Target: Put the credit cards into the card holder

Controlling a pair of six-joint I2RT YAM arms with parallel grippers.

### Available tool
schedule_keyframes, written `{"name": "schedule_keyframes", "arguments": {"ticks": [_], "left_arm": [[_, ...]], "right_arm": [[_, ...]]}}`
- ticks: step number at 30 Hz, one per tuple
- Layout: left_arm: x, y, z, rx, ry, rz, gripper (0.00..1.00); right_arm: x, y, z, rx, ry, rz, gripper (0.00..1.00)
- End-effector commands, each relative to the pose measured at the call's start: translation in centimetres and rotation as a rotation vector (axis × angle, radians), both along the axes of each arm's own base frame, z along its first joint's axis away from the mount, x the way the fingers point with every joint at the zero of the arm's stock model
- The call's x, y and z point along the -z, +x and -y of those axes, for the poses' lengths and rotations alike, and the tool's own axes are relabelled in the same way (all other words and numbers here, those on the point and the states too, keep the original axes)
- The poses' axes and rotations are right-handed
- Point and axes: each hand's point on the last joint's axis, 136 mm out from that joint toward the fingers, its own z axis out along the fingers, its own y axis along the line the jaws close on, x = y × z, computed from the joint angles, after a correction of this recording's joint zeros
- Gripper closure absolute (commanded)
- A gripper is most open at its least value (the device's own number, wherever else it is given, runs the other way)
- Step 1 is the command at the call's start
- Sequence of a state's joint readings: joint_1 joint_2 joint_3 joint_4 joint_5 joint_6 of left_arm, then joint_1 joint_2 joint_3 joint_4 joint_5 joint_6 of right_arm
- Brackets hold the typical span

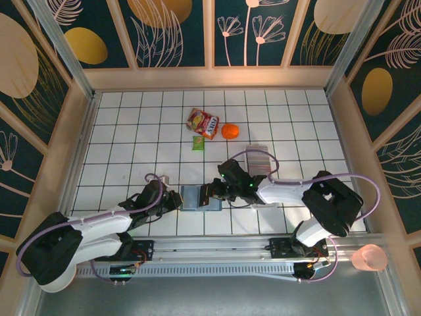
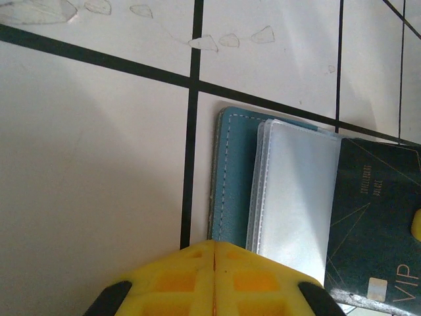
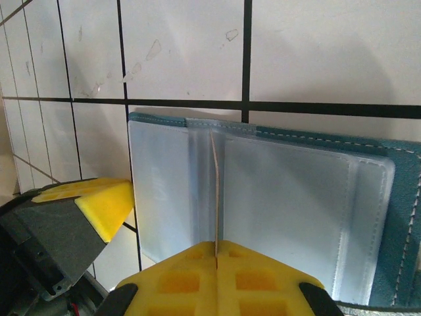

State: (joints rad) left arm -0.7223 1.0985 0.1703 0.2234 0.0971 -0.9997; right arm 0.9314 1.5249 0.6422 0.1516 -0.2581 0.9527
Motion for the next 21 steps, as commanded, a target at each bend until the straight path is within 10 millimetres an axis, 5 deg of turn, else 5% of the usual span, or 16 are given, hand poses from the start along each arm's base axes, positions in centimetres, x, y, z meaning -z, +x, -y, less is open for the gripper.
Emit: {"name": "schedule_keyframes", "arguments": {"ticks": [1,10,21], "left_arm": [[0.4,-0.3,0.0,0.010,0.012,-0.017,0.93],[0.5,-0.4,0.0,0.008,0.011,-0.020,0.94],[0.6,-0.4,0.1,0.011,0.012,-0.027,0.94]], "right_arm": [[-1.1,0.2,-0.2,0.019,0.034,0.023,1.00],[-3.4,0.8,0.4,0.100,0.124,0.061,1.00],[-2.1,0.3,-0.6,0.075,0.144,0.015,1.00]]}}
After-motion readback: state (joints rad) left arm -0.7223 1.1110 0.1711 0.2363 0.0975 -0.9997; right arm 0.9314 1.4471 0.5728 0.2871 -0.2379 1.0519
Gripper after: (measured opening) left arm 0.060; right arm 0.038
